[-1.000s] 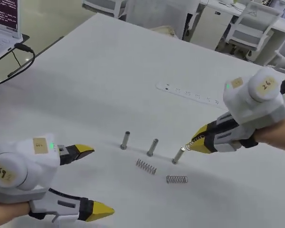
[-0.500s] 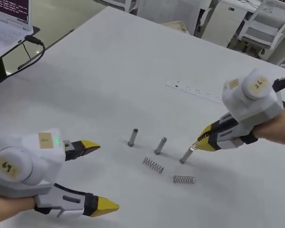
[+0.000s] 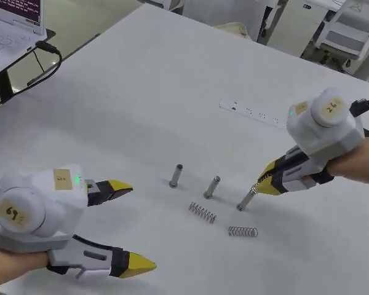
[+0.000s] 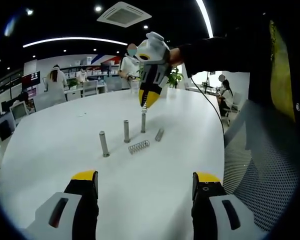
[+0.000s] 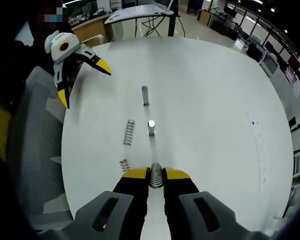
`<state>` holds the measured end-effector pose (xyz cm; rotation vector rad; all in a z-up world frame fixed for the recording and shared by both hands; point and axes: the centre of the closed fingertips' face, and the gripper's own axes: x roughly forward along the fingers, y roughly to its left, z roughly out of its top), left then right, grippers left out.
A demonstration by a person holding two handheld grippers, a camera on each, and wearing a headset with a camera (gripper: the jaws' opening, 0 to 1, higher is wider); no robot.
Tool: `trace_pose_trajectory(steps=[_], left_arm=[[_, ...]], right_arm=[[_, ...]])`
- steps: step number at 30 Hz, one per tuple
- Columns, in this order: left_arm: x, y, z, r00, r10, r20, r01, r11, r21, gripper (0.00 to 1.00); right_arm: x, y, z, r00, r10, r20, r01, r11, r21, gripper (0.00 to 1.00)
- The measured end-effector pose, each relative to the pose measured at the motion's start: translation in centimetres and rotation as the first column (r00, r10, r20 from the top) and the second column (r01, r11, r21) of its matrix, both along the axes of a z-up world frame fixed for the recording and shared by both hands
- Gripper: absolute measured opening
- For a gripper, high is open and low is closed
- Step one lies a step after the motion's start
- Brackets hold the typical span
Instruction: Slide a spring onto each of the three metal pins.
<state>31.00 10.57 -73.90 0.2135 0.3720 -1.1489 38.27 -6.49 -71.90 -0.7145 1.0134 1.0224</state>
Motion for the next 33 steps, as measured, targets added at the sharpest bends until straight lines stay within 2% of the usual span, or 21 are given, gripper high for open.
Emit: trace_pose_trajectory(steps=[16,33], left_arm=[[0.0,-0.1,-0.2,1.0,0.0,-0.009,0.0,1.0,-0.003,0.71],[0.2,-0.1,0.1,1.0,0.002,0.0,-0.002,1.0,-0.006,0.71]], right_arm=[[0.0,-0.3,-0.9,1.0,0.011,-0.026,-0.011,1.0,-0.022,0.08],[-0.1,0.1,-3.2,0.998,0.024,-0.056,-0.027,0.998,-0.054,0.08]])
